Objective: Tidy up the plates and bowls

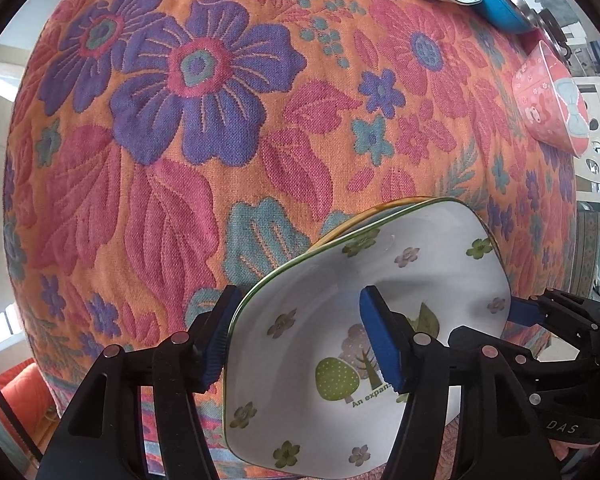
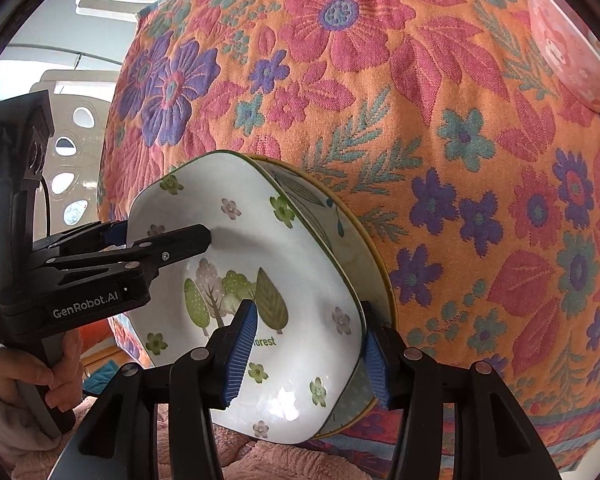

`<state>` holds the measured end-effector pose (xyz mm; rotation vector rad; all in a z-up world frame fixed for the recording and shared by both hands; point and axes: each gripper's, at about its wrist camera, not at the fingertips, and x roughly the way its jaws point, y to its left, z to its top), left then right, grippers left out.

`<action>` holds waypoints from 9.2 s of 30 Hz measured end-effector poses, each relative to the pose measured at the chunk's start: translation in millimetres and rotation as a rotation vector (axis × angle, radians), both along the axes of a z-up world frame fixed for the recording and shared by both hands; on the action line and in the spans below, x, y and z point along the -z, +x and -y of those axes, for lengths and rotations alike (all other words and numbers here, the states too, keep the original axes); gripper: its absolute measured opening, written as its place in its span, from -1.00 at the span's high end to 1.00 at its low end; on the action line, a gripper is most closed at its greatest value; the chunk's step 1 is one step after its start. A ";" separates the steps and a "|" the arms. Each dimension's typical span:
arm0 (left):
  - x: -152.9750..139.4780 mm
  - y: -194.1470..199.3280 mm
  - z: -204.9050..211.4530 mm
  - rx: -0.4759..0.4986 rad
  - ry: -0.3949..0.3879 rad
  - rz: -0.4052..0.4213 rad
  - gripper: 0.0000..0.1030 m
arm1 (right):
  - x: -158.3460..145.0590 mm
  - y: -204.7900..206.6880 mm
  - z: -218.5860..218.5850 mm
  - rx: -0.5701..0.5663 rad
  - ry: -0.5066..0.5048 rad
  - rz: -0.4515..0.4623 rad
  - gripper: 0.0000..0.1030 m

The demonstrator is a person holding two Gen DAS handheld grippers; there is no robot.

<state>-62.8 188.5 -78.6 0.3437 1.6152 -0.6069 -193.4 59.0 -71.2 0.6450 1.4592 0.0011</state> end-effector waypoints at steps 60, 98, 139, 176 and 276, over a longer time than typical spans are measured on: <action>-24.1 137.6 110.9 -0.293 -0.237 0.089 -0.16 | -46.6 282.9 155.6 -0.061 -0.400 0.177 -0.31; -23.5 146.0 96.5 -0.309 -0.281 0.083 -0.07 | -39.1 289.4 123.0 -0.380 -0.461 0.175 -0.54; -23.9 86.7 -17.2 -0.193 -0.078 0.127 -0.07 | -1.1 162.0 54.8 -0.194 -0.093 0.036 -0.41; -15.8 88.0 7.6 -0.206 -0.067 0.160 -0.15 | -4.6 142.0 84.2 0.098 -0.060 0.186 0.24; -42.8 -45.5 -74.8 -0.006 -0.196 0.123 0.04 | -22.6 -41.7 -31.7 0.018 -0.018 0.082 0.43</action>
